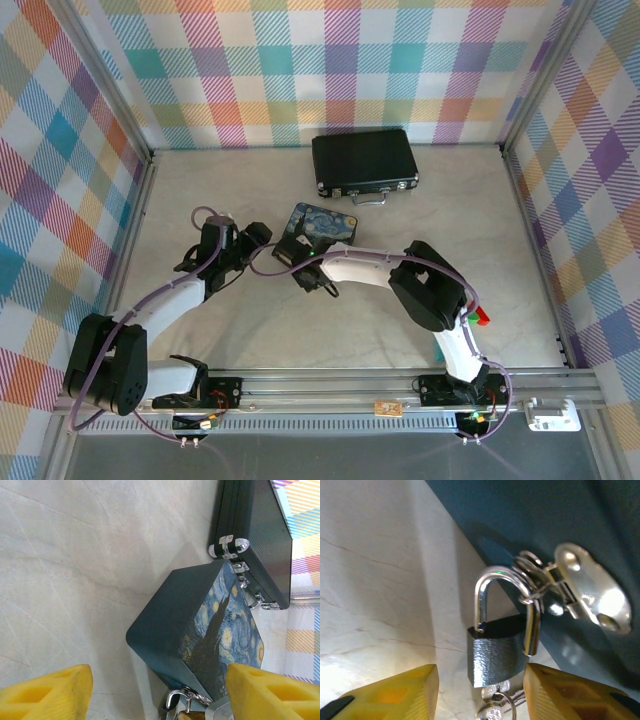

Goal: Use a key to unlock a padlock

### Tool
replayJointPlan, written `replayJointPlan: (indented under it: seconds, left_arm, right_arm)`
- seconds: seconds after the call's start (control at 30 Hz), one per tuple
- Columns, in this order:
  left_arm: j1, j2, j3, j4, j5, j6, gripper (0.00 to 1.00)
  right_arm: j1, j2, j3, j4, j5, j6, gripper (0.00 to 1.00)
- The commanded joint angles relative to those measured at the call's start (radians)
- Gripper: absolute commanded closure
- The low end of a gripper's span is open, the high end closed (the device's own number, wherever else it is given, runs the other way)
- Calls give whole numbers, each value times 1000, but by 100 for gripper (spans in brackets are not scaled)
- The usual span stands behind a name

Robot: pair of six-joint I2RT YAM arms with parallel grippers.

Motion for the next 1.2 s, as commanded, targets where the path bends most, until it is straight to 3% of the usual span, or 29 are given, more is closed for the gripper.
replayJointPlan:
  seconds: [0.0, 0.27, 0.43, 0.6, 0.9, 1.0, 1.17]
  left_arm:
    - [8, 23, 18, 38, 27, -11, 30]
    - [8, 43, 10, 97, 50, -44, 31]
    - [4, 12, -34, 136, 54, -39, 32]
    - [-16, 44, -64, 240, 116, -26, 38]
    - [-146, 180, -66, 495, 149, -47, 47]
    - [-177, 254, -44, 533, 157, -58, 51]
    - [-198, 351, -32, 600, 162, -77, 59]
  right_arm:
    - [1, 25, 23, -27, 54, -35, 56]
    - [-13, 29, -22, 28, 23, -7, 79]
    - [-43, -31, -90, 112, -73, -32, 91]
    - [-119, -108, -172, 205, -327, -101, 100]
    - [-306, -190, -309, 376, -841, -112, 100]
    - [-344, -176, -320, 405, -953, -93, 100]
    - [-360, -163, -317, 424, -1022, -82, 100]
